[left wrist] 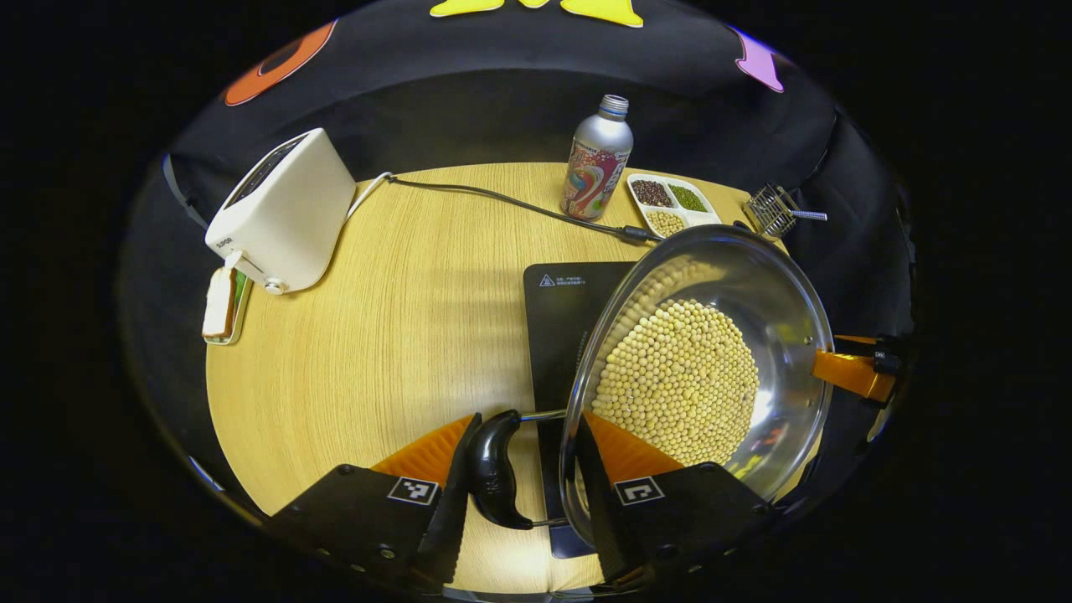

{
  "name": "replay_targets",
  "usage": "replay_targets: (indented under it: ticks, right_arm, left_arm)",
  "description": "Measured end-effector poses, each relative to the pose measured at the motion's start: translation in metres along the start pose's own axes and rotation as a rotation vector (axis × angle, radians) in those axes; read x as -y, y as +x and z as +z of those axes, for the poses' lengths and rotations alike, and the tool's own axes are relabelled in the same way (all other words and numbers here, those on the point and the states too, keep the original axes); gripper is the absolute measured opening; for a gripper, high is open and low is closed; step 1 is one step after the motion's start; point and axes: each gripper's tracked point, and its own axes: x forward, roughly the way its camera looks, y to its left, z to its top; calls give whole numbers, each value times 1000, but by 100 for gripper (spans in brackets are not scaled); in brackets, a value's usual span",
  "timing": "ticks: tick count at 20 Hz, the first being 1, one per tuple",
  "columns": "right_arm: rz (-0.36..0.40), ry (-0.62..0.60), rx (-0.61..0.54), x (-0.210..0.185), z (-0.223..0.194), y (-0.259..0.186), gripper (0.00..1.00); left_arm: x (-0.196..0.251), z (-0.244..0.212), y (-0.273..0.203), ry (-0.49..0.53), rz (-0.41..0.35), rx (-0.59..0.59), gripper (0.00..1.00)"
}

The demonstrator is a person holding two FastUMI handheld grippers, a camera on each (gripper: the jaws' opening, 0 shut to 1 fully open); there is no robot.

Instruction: First push the handle of the pot to place it horizontally, then grasp the pot with both hands and set it on the induction cooktop.

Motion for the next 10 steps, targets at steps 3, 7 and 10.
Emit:
replay_targets:
  ticks: [3,7,10]
  right_arm:
    - [-4,-10,-4,3,6,8,51]
    - [3,-25,-2,4,9,11,51]
    - [5,-31,8,4,12,16,52]
  left_arm:
    - [1,3,9,-7,-1,-7,70]
    - [-1,6,17,-4,-3,-28,61]
    - [0,10,19,6,-5,-21,61]
